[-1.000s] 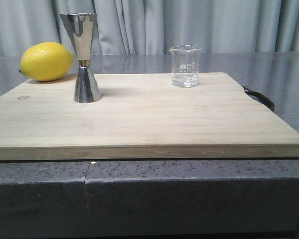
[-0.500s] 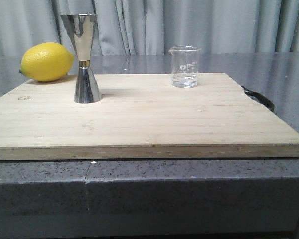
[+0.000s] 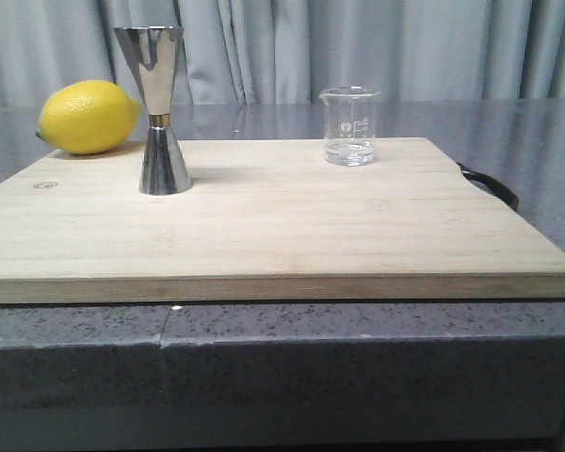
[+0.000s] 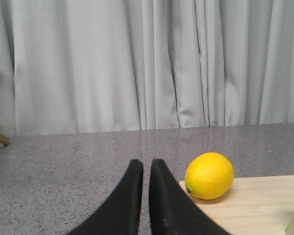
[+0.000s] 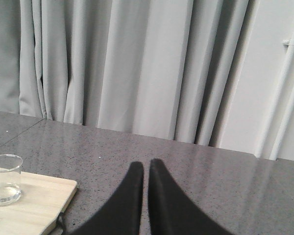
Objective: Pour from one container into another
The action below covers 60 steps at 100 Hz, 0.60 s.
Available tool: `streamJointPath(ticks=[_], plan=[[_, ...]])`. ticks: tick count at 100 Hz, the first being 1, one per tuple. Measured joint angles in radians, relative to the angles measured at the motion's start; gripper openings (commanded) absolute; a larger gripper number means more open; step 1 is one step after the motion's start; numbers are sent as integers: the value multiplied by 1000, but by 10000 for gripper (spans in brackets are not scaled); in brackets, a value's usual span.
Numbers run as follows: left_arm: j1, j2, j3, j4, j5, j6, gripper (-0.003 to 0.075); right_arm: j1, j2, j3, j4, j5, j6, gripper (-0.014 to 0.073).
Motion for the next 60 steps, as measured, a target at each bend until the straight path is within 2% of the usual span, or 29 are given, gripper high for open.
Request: streamJointPath(ticks=[60], plan=[[0,0,0,-4,-8,-1,-19,0,0,0,0,0,0,-75]])
